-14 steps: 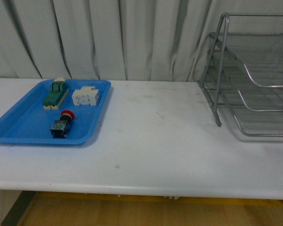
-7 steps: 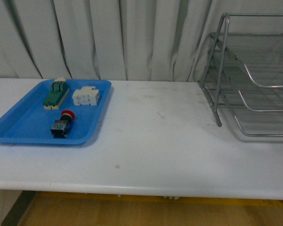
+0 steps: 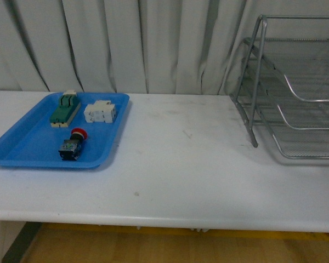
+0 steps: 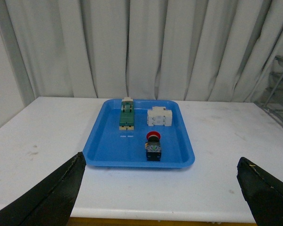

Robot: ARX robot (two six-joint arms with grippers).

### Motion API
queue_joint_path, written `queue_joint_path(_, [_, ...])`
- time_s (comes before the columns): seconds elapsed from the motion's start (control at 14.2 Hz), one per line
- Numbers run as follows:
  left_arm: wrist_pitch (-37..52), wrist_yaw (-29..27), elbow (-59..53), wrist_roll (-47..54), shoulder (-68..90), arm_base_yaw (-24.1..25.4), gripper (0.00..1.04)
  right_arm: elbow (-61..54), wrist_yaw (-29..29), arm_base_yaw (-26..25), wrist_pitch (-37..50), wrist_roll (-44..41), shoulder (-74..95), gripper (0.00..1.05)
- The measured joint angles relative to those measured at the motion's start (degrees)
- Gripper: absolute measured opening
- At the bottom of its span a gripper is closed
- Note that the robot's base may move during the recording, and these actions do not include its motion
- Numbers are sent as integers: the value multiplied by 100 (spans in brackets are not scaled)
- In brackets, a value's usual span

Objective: Place button on rack with both arms

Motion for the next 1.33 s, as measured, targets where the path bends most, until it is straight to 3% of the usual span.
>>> queue_joint_path(0.35, [0,0,0,0,0,0,98,557,87,79,-437,-166,118,98])
queue_joint_path(0.63, [-2,0,0,0,0,0,98,1060,83,157,-730,-439,232,54])
queue_joint_path(0.84, [-2,0,0,0,0,0,98,1191,85,186,-739,-544,310,13])
queue_joint_path(0.91, [0,0,0,0,0,0,98,1156,85,179,-562,-151,417,3])
queue_joint_path(1.19, [0,0,0,0,0,0,98,428,188,17,463,-35,420,3])
queue_joint_path(1.33, [-2,0,0,0,0,0,98,87,229,-55,544,-50,313,3])
